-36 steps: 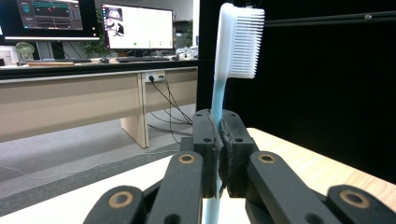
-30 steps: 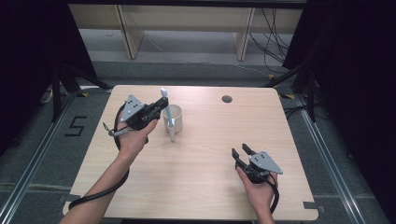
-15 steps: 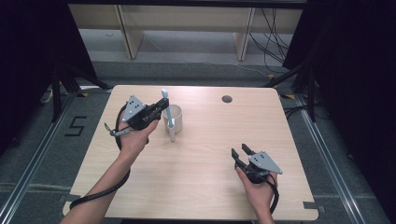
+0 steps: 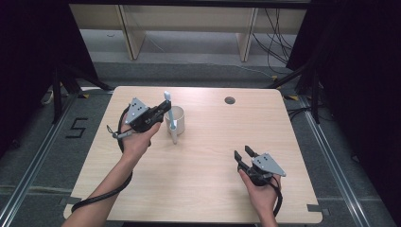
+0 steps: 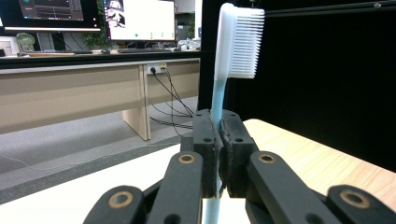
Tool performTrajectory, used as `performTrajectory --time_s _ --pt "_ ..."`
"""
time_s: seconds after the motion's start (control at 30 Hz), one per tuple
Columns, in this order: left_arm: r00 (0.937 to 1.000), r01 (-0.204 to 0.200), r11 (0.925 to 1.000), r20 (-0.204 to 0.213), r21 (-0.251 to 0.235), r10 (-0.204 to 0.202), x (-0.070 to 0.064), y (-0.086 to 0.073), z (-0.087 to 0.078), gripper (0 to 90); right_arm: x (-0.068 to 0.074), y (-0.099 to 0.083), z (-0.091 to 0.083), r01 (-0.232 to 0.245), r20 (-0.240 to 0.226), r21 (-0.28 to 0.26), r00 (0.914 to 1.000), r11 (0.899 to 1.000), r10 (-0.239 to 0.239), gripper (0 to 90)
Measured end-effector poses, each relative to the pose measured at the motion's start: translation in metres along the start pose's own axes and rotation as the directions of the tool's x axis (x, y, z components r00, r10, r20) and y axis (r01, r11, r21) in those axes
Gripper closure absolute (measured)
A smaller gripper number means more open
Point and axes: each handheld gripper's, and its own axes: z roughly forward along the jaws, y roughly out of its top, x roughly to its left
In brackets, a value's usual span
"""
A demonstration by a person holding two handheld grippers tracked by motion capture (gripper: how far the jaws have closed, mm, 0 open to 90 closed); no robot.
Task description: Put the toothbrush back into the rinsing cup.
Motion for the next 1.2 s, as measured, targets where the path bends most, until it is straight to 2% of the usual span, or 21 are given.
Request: performTrajectory --time_s 0.17,0.2,0.3,0.4,0.43,0.5,0.53,0.83,0.9,0.97,1.2 --pt "1.0000 0.001 1.0000 0.000 0.003 -0.001 0.000 -0.002 0.001 85.9 0.001 0.000 0.000 -0.004 0.001 0.005 1.0000 1.000 0.004 53.6" --pt "1.0000 0.000 1.0000 0.000 0.003 0.000 0.000 -0.003 0.001 85.9 -0.001 0.000 0.000 0.028 0.011 0.001 0.9995 1.000 -0.028 53.6" --pt "1.0000 0.000 1.0000 -0.003 0.008 0.000 0.000 -0.005 0.001 85.9 0.001 0.000 -0.001 0.005 0.004 0.022 1.0000 1.000 -0.005 53.6" --pt "1.0000 0.001 1.0000 -0.004 0.009 -0.001 0.000 -0.007 0.001 85.9 0.000 0.000 0.000 0.017 -0.002 0.010 0.9999 1.000 -0.017 53.6" --pt "1.0000 -0.001 0.9999 -0.004 0.010 0.001 0.000 -0.008 0.001 85.9 0.000 0.000 0.000 0.029 0.009 -0.002 0.9995 1.000 -0.029 53.6" --pt "1.0000 -0.003 0.9999 -0.004 0.013 0.003 0.000 -0.009 0.001 85.9 0.001 -0.001 0.000 0.003 -0.004 0.009 1.0000 1.000 -0.002 53.6" --pt "1.0000 0.000 0.9999 -0.003 0.014 0.000 0.000 -0.009 0.001 85.9 0.001 0.000 -0.001 0.009 0.002 0.030 1.0000 1.000 -0.009 53.6" --pt "1.0000 0.003 0.9997 -0.003 0.023 -0.003 0.000 -0.018 0.003 85.9 0.002 -0.002 0.002 0.001 -0.010 0.013 0.9999 1.000 -0.001 53.5" --pt "1.0000 0.003 0.9997 -0.004 0.026 -0.003 0.000 -0.019 0.003 85.9 0.001 -0.001 0.002 0.017 -0.006 0.011 0.9998 1.000 -0.017 53.5" --pt "1.0000 0.002 0.9996 -0.003 0.027 -0.002 -0.001 -0.021 0.004 85.9 0.002 -0.002 0.000 -0.001 0.014 0.025 0.9999 1.000 0.001 53.4" --pt "1.0000 -0.007 0.9994 -0.003 0.035 0.007 -0.001 -0.025 0.005 85.9 0.001 -0.002 0.001 0.007 0.009 0.024 0.9999 1.000 -0.008 53.4"
